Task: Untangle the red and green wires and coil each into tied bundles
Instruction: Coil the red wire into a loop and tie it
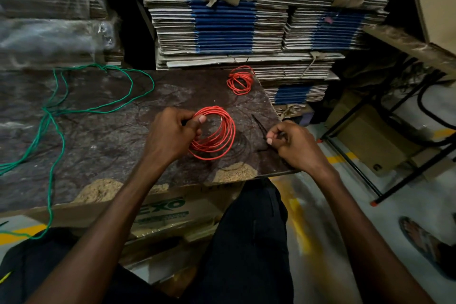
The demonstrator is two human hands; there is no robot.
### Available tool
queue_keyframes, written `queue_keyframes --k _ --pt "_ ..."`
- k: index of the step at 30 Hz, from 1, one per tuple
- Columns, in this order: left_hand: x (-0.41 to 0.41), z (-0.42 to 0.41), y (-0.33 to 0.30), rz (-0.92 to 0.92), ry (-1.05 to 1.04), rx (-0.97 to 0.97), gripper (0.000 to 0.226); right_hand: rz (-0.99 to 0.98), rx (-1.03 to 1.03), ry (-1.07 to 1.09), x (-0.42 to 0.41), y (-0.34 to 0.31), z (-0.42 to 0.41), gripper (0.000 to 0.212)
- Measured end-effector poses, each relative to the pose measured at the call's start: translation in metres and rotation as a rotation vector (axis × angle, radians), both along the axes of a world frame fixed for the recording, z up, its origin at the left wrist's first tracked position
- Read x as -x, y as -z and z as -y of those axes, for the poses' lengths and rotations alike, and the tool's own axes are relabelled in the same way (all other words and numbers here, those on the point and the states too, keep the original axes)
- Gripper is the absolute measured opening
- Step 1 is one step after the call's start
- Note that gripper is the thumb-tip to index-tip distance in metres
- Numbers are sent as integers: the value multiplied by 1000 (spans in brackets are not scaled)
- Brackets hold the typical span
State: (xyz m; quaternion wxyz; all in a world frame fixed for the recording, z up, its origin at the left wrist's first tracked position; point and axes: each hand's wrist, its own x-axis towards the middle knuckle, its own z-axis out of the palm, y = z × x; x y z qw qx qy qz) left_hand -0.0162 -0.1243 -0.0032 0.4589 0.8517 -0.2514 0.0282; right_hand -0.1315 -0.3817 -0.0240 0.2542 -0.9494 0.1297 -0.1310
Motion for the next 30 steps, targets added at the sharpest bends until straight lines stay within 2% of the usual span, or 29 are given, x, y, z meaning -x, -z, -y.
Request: queue_keyframes --k 6,11,21,25,30 --pt "-2 -3 0 11 26 16 41 87 -198 -73 -3 -15 4 7" --pt "-2 -6 -2 20 68 29 42 226 -389 -120 -9 -31 -5 19" --pt "3 -24 -12 -8 267 109 42 493 -380 -54 -49 -45 -24 19" --pt "5 -30 -17 -45 345 150 34 492 -396 -37 -62 -45 -27 29" --pt "3 -33 -20 -27 330 144 28 480 -397 -114 -67 -46 -38 30"
